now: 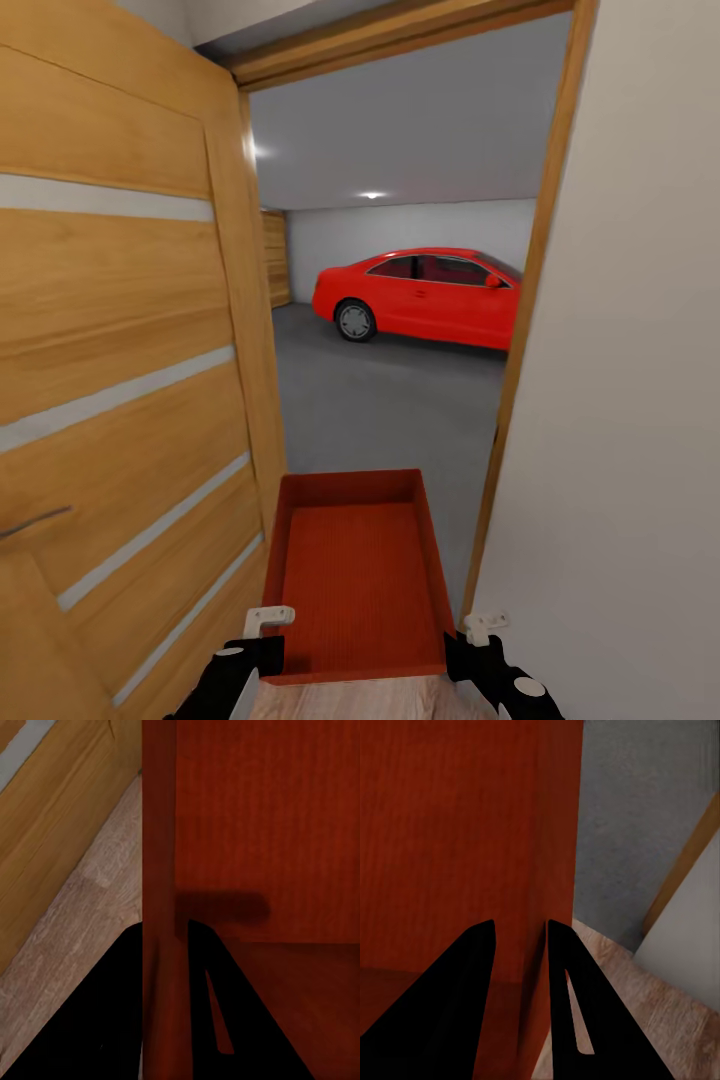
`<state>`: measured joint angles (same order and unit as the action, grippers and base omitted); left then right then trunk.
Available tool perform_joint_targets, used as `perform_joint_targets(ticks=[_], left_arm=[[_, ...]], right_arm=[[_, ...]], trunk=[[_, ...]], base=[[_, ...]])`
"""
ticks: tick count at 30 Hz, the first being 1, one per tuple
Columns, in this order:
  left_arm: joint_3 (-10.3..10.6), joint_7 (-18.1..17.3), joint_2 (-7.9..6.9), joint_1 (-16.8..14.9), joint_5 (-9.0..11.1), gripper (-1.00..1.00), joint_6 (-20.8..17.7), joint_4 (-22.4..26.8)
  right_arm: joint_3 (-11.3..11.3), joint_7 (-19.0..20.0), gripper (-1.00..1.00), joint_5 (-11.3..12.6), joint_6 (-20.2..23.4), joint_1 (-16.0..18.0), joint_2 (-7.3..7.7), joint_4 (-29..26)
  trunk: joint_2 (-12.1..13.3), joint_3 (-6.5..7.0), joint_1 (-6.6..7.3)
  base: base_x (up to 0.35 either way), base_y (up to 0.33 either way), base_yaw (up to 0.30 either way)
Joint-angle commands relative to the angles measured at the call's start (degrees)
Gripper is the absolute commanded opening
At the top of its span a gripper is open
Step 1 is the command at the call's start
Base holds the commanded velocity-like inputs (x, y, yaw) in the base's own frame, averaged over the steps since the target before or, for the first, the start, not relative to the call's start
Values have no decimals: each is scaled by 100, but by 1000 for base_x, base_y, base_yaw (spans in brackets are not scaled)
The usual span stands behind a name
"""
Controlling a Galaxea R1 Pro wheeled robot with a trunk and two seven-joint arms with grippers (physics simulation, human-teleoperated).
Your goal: Move the two storage containers from the living room to the garage. In the garage, place one container on the floor and stack the other container on top of it (either order is fine).
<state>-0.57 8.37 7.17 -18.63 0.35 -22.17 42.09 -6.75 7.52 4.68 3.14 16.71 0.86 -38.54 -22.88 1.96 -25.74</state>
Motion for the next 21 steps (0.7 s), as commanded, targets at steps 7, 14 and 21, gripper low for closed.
perform_joint_targets(ticks=[7,14,21], left_arm=[[-74,112,-294,-1,-114,-100,-50,1],[-74,112,-295,-2,-112,-100,-50,1],[-74,112,-295,-1,-113,-100,-50,1]], right_arm=[[-90,74,-100,-20,-67,-1,11,-22],[-91,74,-100,-20,-67,-1,11,-22],[-92,74,-100,-20,-67,-1,11,-22]], trunk=[[-4,-2,-4],[-4,-2,-4],[-4,-2,-4]], base=[[199,240,-242],[142,160,-242],[8,106,-242]])
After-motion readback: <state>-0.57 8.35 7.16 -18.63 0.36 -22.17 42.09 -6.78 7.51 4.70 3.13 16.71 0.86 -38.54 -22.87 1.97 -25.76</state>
